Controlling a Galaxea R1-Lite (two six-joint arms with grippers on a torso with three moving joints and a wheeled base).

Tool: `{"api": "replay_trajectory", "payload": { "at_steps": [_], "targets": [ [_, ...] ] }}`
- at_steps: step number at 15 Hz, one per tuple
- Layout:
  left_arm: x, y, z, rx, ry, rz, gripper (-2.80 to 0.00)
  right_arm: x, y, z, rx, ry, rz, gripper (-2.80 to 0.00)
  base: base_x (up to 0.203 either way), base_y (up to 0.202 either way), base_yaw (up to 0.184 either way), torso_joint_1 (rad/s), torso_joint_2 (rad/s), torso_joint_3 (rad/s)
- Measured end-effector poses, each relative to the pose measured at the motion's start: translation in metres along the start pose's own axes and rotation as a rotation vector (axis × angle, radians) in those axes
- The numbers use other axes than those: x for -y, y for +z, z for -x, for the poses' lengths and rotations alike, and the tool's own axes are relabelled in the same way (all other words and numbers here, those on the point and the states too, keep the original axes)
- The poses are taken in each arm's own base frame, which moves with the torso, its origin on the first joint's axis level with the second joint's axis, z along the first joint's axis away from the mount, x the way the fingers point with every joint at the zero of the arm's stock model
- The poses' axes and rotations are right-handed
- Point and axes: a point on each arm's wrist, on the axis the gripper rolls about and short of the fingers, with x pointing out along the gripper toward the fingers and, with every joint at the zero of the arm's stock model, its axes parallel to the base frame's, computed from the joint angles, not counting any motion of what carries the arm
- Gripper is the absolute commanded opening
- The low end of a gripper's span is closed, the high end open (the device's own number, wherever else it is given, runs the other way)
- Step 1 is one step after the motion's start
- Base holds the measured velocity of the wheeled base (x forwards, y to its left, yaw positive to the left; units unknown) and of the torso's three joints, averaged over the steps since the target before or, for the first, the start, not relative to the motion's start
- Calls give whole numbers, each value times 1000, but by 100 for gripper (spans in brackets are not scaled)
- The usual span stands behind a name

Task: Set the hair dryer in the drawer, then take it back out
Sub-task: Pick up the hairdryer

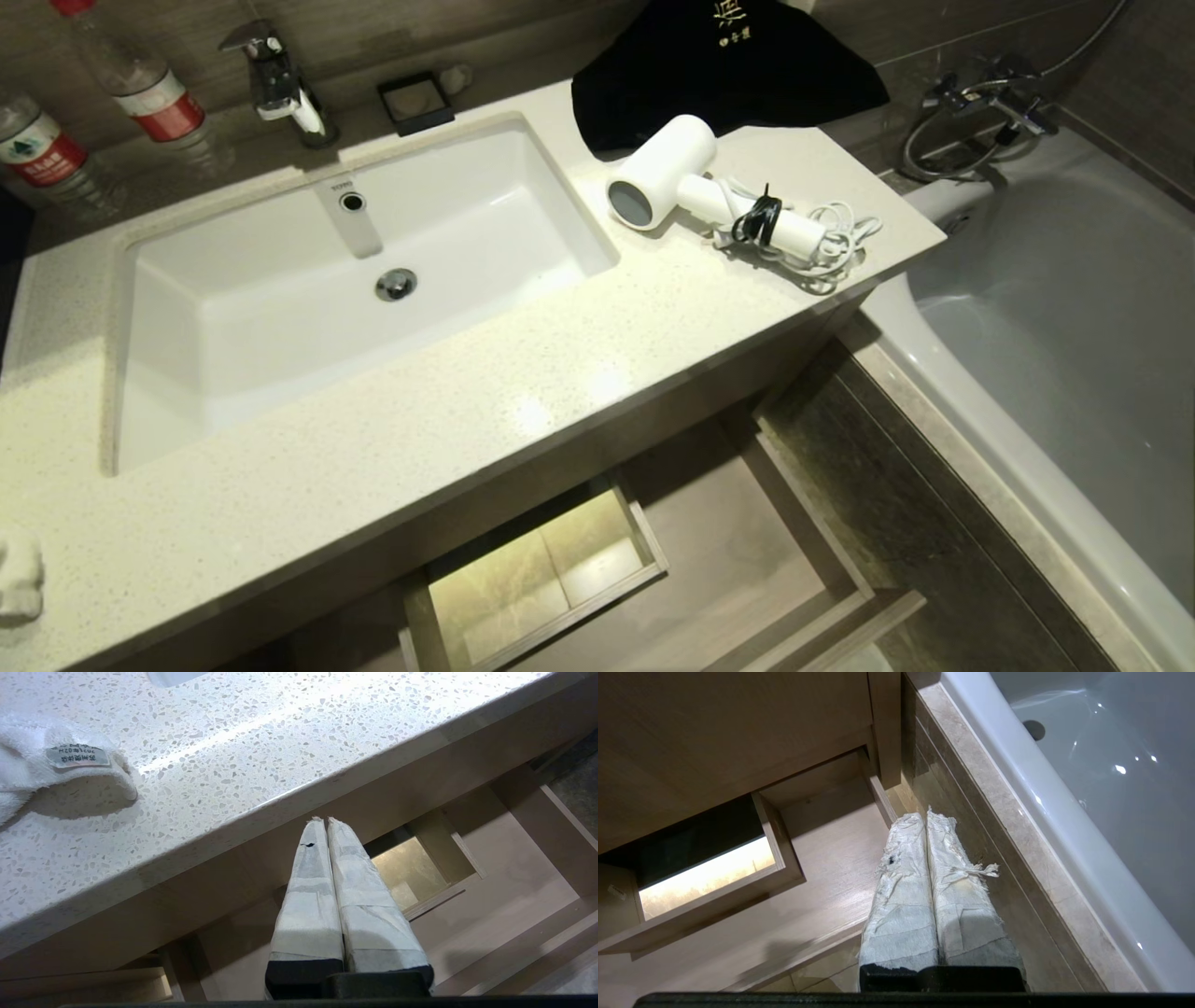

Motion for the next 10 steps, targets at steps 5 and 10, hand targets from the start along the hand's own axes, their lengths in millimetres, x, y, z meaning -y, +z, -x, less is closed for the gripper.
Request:
{"api": "replay_trajectory", "payload": {
  "at_steps": [5, 10],
  "targets": [
    [0, 0, 0, 0, 0, 0, -280, 4, 77, 26, 131, -56, 34, -280, 0, 0, 0, 0, 0, 0],
    [0, 0, 0, 0, 1, 0, -280, 8, 211, 34, 25, -86, 57, -280, 0, 0, 0, 0, 0, 0]
  ]
}}
